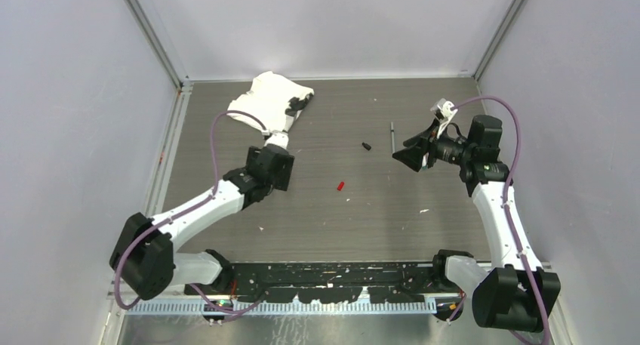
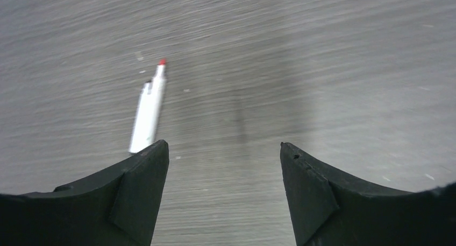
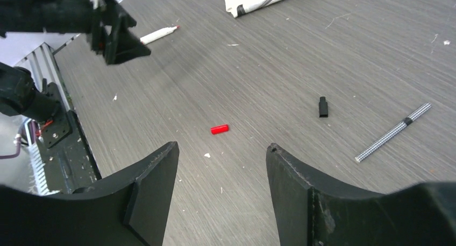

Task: Insert the pens into the pen caps
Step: Place the pen at the center of the board, then pick up the pen from the center of the board.

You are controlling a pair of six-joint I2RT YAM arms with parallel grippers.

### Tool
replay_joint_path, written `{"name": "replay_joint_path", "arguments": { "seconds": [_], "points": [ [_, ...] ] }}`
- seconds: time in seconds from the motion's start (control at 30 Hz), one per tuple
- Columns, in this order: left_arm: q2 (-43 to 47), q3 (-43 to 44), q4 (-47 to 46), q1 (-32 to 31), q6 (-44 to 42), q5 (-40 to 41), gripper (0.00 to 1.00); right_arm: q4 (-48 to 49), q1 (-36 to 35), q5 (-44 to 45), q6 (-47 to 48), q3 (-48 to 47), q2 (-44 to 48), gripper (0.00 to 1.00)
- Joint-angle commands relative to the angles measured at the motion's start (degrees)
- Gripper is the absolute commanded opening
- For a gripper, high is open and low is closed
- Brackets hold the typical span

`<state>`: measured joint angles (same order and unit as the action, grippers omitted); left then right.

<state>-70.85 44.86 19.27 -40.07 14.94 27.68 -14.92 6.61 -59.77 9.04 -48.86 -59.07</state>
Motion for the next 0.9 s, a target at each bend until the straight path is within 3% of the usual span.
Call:
{"name": "replay_joint_path", "arguments": {
  "seconds": [0.0, 0.23, 0.4, 0.63, 0.87],
  "points": [
    [-3.5, 4.1, 4.3, 7.9, -1.6, 1.0, 0.73, 1.8, 0.2, -2.2, 0.0, 0.2, 0.3, 0.66],
    [-11.6, 8.3, 5.8, 17.3, -0.9, -3.4, 0.47, 0.3, 0.2, -2.0, 1.6, -0.1, -0.5, 0.66],
    [-14.8, 8.9, 5.6, 20.4, -0.9, -5.2, 0.45, -0.3, 0.2, -2.1, 1.9, -0.3, -1.0, 0.66],
    [-19.7, 10.5, 6.8, 23.0, -0.6, -8.1, 0.36, -1.4, 0.2, -2.1, 2.8, -0.5, -1.4, 0.66],
    [-21.8, 11.4, 8.3, 23.8, 0.5, -6.0, 0.33, -2.1, 0.2, -2.5, 3.3, -0.7, -1.6, 0.66]
  ]
}}
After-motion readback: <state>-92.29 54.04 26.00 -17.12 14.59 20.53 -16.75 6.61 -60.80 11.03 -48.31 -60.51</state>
